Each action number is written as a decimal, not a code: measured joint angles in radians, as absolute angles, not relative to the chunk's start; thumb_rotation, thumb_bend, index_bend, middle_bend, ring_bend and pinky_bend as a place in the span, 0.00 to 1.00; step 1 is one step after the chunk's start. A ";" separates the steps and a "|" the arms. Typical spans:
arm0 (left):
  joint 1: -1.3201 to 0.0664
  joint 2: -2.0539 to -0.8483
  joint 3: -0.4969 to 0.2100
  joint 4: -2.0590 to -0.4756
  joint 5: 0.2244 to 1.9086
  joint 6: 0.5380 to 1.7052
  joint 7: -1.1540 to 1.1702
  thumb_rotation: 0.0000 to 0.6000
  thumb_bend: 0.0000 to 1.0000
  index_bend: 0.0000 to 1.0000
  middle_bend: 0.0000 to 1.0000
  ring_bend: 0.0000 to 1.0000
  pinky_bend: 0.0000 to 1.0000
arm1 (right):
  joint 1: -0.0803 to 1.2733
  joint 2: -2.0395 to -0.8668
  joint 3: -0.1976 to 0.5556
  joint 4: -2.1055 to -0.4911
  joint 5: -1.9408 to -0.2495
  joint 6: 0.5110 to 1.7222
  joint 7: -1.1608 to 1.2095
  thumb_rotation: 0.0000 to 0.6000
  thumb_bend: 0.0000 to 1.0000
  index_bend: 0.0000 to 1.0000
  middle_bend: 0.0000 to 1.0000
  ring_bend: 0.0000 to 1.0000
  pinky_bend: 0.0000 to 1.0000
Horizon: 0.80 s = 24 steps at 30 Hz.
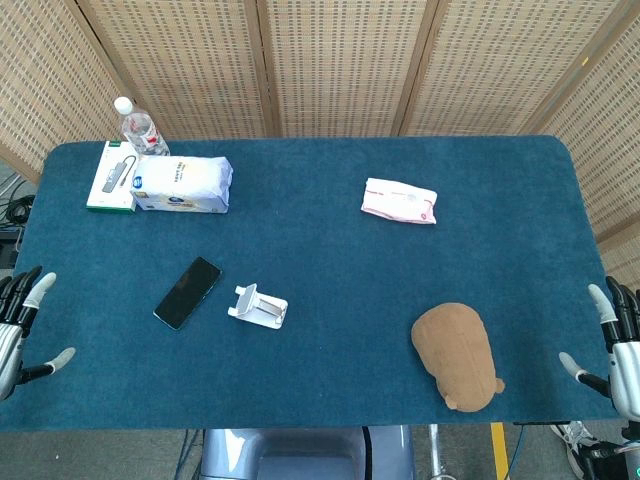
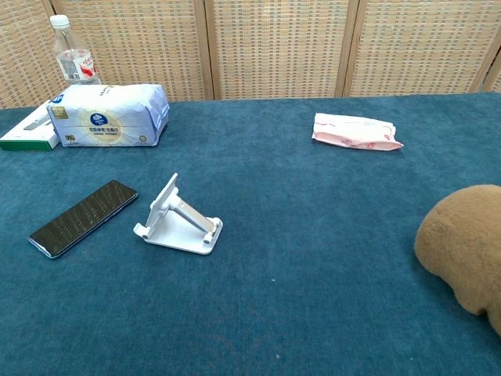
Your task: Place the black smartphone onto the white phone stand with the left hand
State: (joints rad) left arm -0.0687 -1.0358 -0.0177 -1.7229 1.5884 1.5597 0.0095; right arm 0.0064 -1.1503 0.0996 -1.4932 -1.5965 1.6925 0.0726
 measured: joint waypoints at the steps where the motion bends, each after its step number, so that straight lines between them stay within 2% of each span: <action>1: -0.069 -1.037 -0.018 -1.722 1.587 1.558 0.010 1.00 0.02 0.00 0.00 0.00 0.00 | 0.007 -1.149 0.099 -1.495 -1.595 1.688 0.075 1.00 0.10 0.00 0.00 0.00 0.00; 11: -0.083 -1.038 -0.020 -1.725 1.576 1.524 0.019 1.00 0.05 0.00 0.00 0.00 0.00 | 0.012 -1.144 0.097 -1.503 -1.583 1.667 0.072 1.00 0.10 0.00 0.00 0.00 0.00; 13: -0.092 -1.036 -0.020 -1.724 1.574 1.505 0.010 1.00 0.16 0.00 0.00 0.00 0.00 | 0.013 -1.140 0.096 -1.508 -1.583 1.663 0.081 1.00 0.10 0.00 0.00 0.00 0.00; 14: -0.101 -1.033 -0.022 -1.723 1.569 1.486 -0.004 1.00 0.30 0.00 0.00 0.00 0.00 | 0.014 -1.138 0.096 -1.510 -1.582 1.661 0.085 1.00 0.10 0.00 0.00 0.00 0.00; 15: -0.110 -1.031 -0.024 -1.722 1.564 1.468 -0.019 1.00 0.49 0.00 0.00 0.00 0.00 | 0.014 -1.134 0.096 -1.512 -1.581 1.659 0.088 1.00 0.10 0.00 0.00 0.00 0.00; 16: -0.122 -1.027 -0.026 -1.722 1.558 1.446 -0.036 1.00 0.62 0.00 0.00 0.00 0.00 | 0.015 -1.131 0.097 -1.513 -1.580 1.658 0.093 1.00 0.10 0.00 0.00 0.00 0.00; 17: -0.139 -1.022 -0.030 -1.720 1.549 1.411 -0.067 1.00 0.80 0.00 0.00 0.00 0.00 | 0.015 -1.130 0.097 -1.513 -1.579 1.657 0.097 1.00 0.10 0.00 0.00 0.00 0.00; 18: -0.154 -1.019 -0.034 -1.719 1.543 1.383 -0.095 1.00 0.92 0.00 0.00 0.00 0.00 | 0.015 -1.129 0.098 -1.514 -1.577 1.656 0.102 1.00 0.10 0.00 0.00 0.00 0.00; 20: -0.196 -1.010 -0.044 -1.713 1.525 1.304 -0.171 1.00 0.99 0.00 0.00 0.00 0.00 | 0.017 -1.125 0.099 -1.514 -1.573 1.651 0.113 1.00 0.10 0.00 0.00 0.00 0.00; 24: -0.287 -0.997 -0.067 -1.695 1.476 1.122 -0.280 1.00 1.00 0.00 0.00 0.00 0.00 | 0.020 -1.119 0.101 -1.513 -1.567 1.641 0.129 1.00 0.10 0.00 0.00 0.00 0.00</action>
State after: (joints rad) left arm -0.2873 -0.9974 -0.0666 -1.6952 1.4762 1.1216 -0.2799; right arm 0.0202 -1.1186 0.1005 -1.5132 -1.5668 1.6411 0.1286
